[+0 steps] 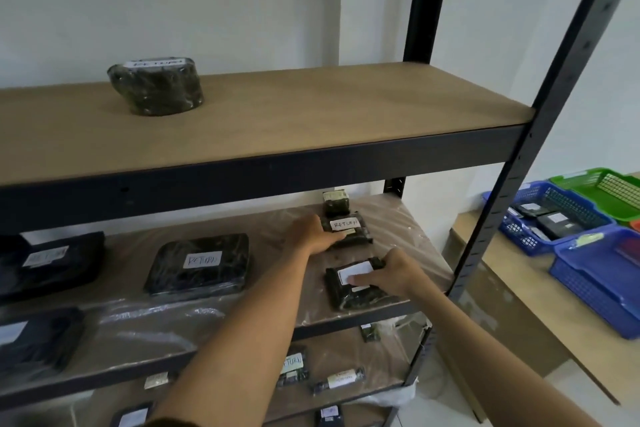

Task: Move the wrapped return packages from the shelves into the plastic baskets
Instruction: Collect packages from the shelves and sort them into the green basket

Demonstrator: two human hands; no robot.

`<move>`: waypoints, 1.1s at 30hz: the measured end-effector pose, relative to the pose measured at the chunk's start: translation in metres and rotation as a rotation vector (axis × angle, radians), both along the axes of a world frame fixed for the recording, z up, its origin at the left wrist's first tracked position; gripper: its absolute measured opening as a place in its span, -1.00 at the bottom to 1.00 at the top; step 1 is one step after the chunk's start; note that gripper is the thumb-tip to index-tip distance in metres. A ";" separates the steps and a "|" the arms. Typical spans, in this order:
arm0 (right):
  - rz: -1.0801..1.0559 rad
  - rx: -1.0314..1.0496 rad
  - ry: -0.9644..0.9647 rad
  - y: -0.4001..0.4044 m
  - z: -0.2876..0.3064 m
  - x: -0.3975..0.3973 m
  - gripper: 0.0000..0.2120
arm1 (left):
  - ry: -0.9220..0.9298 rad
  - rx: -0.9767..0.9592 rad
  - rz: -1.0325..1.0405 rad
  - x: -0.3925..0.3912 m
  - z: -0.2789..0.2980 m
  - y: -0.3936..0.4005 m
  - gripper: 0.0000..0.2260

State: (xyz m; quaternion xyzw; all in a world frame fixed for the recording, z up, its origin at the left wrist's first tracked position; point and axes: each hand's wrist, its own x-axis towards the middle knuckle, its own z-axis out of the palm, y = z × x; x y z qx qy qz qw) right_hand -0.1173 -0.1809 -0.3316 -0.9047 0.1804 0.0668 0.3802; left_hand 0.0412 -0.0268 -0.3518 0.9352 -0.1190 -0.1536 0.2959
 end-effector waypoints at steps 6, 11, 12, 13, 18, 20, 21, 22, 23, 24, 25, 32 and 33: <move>0.023 0.073 -0.053 0.004 0.005 -0.007 -0.56 | 0.035 -0.177 0.053 -0.019 0.016 0.004 -0.39; 0.035 0.192 -0.088 0.006 -0.004 -0.015 -0.60 | 0.070 -0.389 0.122 -0.035 0.015 0.011 -0.31; 0.038 0.255 -0.101 0.009 -0.002 -0.019 -0.61 | 0.111 -0.437 0.140 -0.037 0.014 0.013 -0.29; 0.026 0.301 -0.106 0.011 0.000 -0.024 -0.57 | 0.165 -0.483 0.159 -0.039 0.014 0.014 -0.27; 0.014 0.355 -0.191 0.006 0.004 -0.047 -0.56 | 0.397 -0.739 0.197 -0.048 0.016 0.031 -0.35; -0.020 0.381 -0.237 0.003 0.007 -0.060 -0.61 | 0.471 -0.902 0.204 -0.055 0.019 0.041 -0.45; -0.041 0.394 -0.246 0.002 0.010 -0.067 -0.63 | 0.493 -0.973 0.214 -0.062 0.021 0.045 -0.51; -0.058 0.409 -0.247 0.001 0.011 -0.075 -0.66 | 0.505 -1.031 0.229 -0.069 0.023 0.049 -0.56; -0.064 0.429 -0.240 -0.001 0.013 -0.083 -0.68 | 0.506 -1.070 0.243 -0.076 0.024 0.051 -0.60; -0.074 0.453 -0.232 -0.003 0.013 -0.090 -0.69 | 0.501 -1.095 0.256 -0.082 0.024 0.053 -0.63; -0.092 0.483 -0.222 -0.007 0.013 -0.097 -0.70 | 0.491 -1.105 0.266 -0.090 0.025 0.053 -0.66; -0.251 0.624 -0.260 -0.036 0.016 -0.169 -0.67 | 0.379 -0.994 0.239 -0.158 0.037 0.024 -0.71; -0.256 0.621 -0.271 -0.043 0.017 -0.183 -0.68 | 0.361 -0.995 0.228 -0.172 0.039 0.018 -0.70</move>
